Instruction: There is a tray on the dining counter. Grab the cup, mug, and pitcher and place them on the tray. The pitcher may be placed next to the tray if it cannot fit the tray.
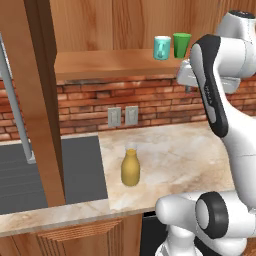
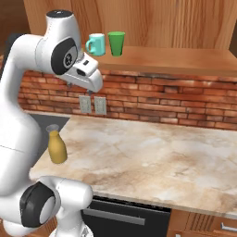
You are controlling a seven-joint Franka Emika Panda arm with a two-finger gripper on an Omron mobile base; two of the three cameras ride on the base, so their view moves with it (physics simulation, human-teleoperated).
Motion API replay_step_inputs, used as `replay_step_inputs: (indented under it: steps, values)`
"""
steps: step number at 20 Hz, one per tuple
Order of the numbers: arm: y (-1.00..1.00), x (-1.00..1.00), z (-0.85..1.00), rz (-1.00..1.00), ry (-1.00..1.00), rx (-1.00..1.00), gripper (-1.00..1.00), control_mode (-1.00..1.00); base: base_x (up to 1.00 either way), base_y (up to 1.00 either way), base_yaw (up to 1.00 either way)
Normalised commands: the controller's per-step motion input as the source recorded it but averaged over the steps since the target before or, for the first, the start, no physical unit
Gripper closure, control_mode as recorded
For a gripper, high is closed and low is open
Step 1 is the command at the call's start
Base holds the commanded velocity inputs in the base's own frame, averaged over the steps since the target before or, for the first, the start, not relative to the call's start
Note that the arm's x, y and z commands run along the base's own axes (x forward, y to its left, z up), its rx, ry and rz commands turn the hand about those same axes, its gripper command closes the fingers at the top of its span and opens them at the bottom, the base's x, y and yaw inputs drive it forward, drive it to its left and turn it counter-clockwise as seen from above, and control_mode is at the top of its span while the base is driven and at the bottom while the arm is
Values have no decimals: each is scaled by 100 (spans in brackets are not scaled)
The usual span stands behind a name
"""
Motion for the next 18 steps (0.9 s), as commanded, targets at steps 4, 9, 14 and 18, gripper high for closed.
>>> replay_step_inputs:
  steps: [4, 9, 14, 18]
  values:
    - [-8, -18, 36, -27, -4, 17, -100, -100, 0, 0, 0]
    - [0, -8, 31, -31, -4, 15, -100, -100, 0, 0, 0]
    - [0, -3, 30, -34, -7, 17, -100, -100, 0, 0, 0]
    - [0, -3, 28, -35, -9, 17, -100, -100, 0, 0, 0]
